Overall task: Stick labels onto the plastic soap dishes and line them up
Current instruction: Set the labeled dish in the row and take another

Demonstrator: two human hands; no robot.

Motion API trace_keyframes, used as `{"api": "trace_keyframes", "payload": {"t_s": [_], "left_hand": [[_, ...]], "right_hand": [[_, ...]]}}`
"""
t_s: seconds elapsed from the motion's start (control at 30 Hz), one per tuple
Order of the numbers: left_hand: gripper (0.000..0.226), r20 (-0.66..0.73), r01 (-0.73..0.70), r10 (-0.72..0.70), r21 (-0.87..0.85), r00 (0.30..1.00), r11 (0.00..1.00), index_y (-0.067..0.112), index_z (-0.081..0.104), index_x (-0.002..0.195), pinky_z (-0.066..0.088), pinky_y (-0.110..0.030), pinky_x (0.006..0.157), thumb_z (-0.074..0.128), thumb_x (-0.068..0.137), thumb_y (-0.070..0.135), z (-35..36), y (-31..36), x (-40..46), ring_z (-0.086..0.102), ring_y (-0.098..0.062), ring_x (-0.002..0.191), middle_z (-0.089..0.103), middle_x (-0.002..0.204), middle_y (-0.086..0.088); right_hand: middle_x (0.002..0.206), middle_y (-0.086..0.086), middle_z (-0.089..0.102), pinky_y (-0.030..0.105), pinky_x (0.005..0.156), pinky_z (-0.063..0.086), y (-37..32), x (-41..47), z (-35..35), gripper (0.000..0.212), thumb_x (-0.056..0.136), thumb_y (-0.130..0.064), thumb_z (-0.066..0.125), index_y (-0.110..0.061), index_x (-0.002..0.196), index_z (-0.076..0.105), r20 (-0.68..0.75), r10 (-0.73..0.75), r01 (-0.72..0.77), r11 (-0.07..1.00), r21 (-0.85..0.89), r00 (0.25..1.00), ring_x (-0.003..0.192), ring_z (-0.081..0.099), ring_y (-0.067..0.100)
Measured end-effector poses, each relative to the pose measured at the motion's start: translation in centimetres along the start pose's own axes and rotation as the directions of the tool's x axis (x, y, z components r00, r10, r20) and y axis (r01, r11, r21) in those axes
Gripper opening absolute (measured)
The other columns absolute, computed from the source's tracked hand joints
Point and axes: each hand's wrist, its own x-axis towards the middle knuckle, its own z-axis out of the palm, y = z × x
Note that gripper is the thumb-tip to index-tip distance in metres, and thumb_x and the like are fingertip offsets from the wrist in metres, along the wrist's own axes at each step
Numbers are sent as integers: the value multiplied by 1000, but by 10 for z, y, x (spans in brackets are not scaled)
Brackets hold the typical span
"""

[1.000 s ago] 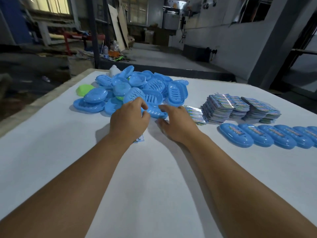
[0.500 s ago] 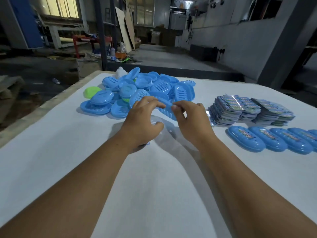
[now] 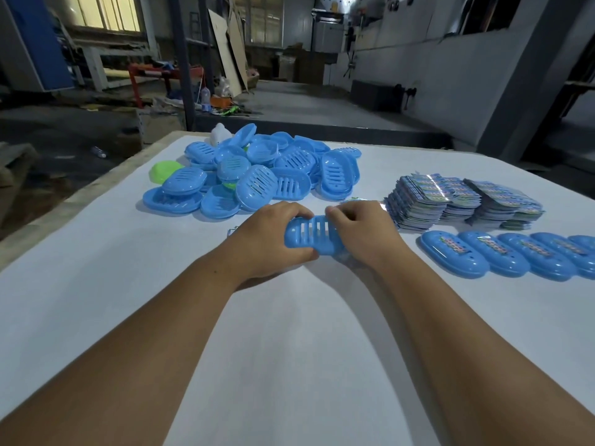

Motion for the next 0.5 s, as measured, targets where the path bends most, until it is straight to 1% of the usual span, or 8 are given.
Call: {"api": "trace_keyframes", "payload": {"t_s": [0.07,0.13,0.2,0.3,0.33,0.4,0.47,0.5], "left_hand": [[62,5,28,-28,12,1000,1000,30,60,128,44,-17,84,83,72,47,2,-1,0,56,-5,102,62,117,12],[61,12,63,-64,31,998,998,31,60,128,47,-24,90,81,74,49,3,-1,1,56,-8,104,63,117,10],[59,48,89,-92,64,995,994,34,58,129,51,-32,95,77,76,52,2,0,0,57,-10,105,62,118,9],[58,89,132,-142,105,986,986,40,55,129,51,-42,98,70,77,61,1,1,0,57,-15,110,61,121,6],[55,62,160,-168,123,984,979,41,56,129,50,-43,99,67,79,63,-2,0,0,57,-16,112,61,124,5],[43,-78,249,-237,205,968,947,36,60,124,49,-43,97,58,88,59,-9,-6,2,58,-20,112,64,124,3],[32,-243,384,-320,294,916,875,27,64,114,50,-40,88,53,94,49,-17,-17,4,59,-24,105,67,116,-1],[31,-286,447,-366,316,886,836,26,65,111,49,-38,82,53,94,48,-21,-23,3,60,-25,103,68,114,-3]], "right_hand": [[93,-11,68,26,77,42,1,-4,2,23,93,-39,66,-21,101,76,51,-42,44,998,-35,998,90,62,10],[106,-12,68,24,83,42,2,-5,4,33,90,-42,70,-23,117,73,102,-48,55,996,-67,994,100,63,10],[113,-10,71,24,83,42,4,-4,5,35,91,-44,70,-23,119,72,111,-45,54,995,-85,993,104,63,11],[115,-10,72,24,82,40,6,-2,6,34,91,-46,69,-24,117,73,107,-35,47,993,-109,994,108,63,11],[116,-10,71,24,82,40,6,-2,6,35,91,-47,68,-24,117,73,103,-32,44,992,-118,994,109,62,11],[118,-10,70,24,83,39,7,-2,6,35,91,-47,67,-25,118,72,103,-27,40,991,-127,994,109,61,12],[119,-10,70,25,85,41,7,-2,6,34,92,-47,66,-25,118,73,109,-29,43,991,-130,994,108,62,13],[118,-10,70,26,85,41,7,-2,7,34,93,-47,65,-25,118,73,114,-32,46,991,-128,993,108,62,14]]}}
